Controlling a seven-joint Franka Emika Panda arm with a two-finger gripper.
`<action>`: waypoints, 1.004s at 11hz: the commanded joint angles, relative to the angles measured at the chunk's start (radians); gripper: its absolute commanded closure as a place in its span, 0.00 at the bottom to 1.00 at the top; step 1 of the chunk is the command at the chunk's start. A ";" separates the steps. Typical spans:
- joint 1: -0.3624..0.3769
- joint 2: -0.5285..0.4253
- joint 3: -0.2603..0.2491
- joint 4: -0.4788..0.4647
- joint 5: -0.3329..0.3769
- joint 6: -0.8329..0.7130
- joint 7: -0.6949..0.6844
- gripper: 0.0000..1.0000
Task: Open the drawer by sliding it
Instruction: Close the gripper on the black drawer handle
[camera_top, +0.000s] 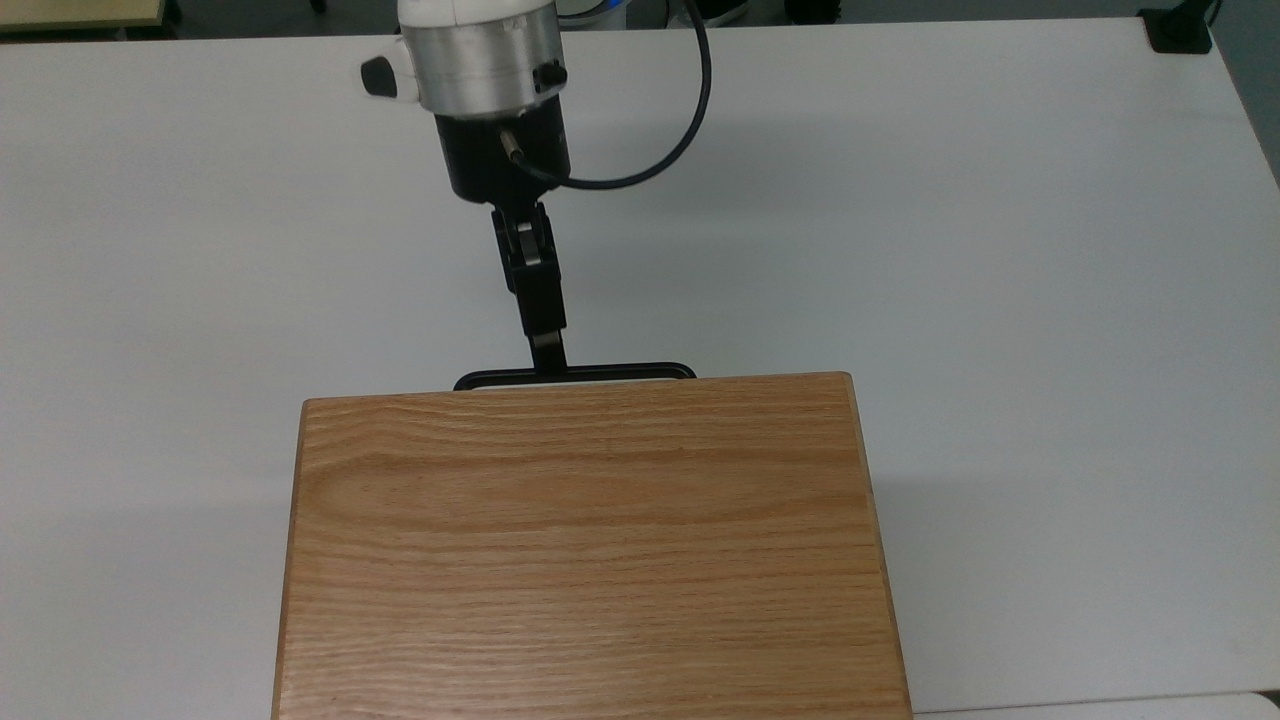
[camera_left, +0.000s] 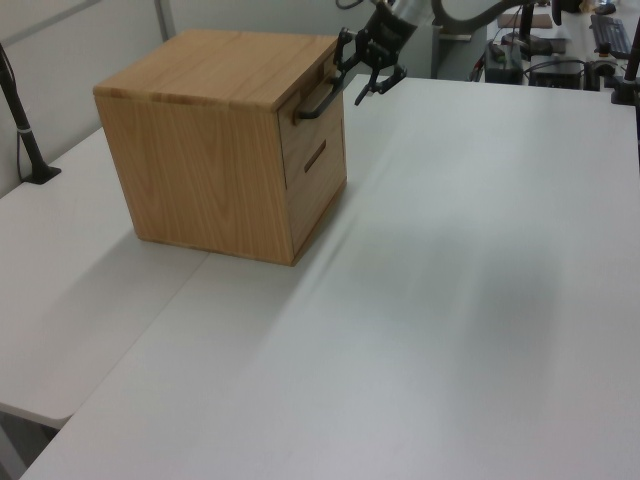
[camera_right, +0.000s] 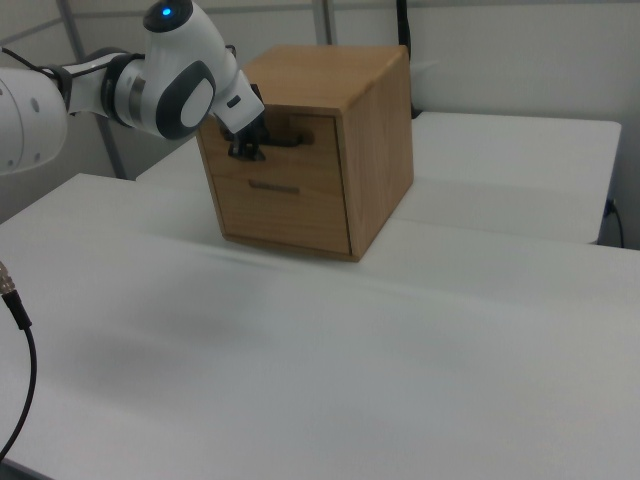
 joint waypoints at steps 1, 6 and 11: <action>0.014 0.032 -0.007 0.023 0.017 0.044 0.023 0.53; 0.017 0.034 -0.005 0.028 0.022 0.061 0.019 0.82; 0.021 0.006 -0.002 0.015 0.005 0.028 0.005 1.00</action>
